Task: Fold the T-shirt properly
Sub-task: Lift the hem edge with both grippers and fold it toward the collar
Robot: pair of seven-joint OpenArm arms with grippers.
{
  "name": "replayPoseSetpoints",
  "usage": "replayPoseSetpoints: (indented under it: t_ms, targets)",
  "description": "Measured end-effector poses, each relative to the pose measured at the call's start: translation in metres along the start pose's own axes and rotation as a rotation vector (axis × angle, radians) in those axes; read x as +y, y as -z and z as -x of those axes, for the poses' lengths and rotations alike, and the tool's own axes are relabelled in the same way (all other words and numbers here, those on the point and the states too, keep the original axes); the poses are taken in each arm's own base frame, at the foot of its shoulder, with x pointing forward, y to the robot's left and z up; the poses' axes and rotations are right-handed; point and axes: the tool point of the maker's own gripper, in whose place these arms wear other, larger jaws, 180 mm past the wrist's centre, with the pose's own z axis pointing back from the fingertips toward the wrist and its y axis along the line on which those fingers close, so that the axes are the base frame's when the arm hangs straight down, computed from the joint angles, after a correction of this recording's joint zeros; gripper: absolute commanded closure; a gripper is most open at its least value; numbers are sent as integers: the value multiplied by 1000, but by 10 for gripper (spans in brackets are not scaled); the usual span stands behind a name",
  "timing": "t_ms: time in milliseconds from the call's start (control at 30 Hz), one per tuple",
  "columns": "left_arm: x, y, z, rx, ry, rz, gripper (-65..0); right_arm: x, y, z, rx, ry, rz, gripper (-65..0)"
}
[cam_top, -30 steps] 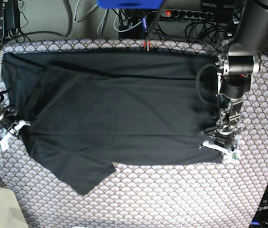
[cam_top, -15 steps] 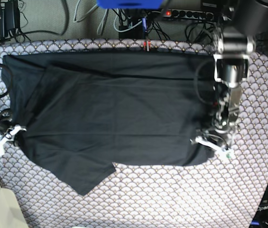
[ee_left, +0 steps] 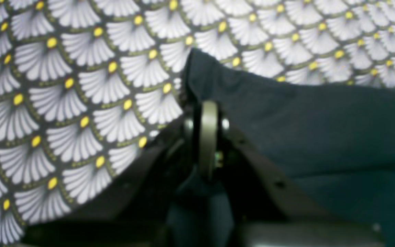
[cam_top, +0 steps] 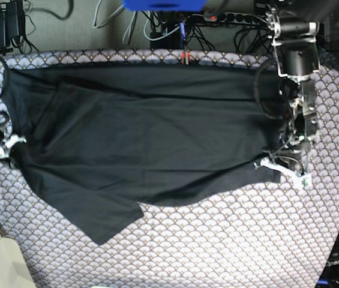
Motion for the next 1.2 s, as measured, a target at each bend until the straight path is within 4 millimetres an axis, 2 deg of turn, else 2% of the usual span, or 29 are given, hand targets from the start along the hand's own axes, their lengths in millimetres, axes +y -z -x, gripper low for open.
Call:
replayPoseSetpoints:
  t_ms: [100, 200, 300, 500, 600, 700, 800, 1033, 1200]
  targets:
    - [8, -12, -12, -38, 11, -11, 0, 5, -18, 10, 0, -17, -1, -34]
    - [8, -19, -6, -14, 26, -11, 0, 14, -29, 10, -12, -40, -14, -34]
    - [6, -21, -4, -6, 33, -3, 0, 15, -33, 8, -31, -39, -13, -34]
    - [20, -24, -7, -15, 0, -29, 0, 13, -34, 7, -30, -42, -9, -34]
    - [27, -29, 4, 25, -13, -41, 0, -2, -46, 9, -25, -22, 39, -34]
    - [31, -35, -8, -8, -14, -49, 0, -20, -59, 18, 20, -10, 90, -34]
    - [27, -41, -18, -35, -3, -41, 0, -21, -58, 19, 32, -5, 94, -34]
    - [27, -42, -12, -13, -1, -42, 0, -22, -55, 27, 115, -3, 96, -38]
    - [27, -42, -12, -12, -1, -41, 0, -31, -45, 3, 146, -20, 109, -38]
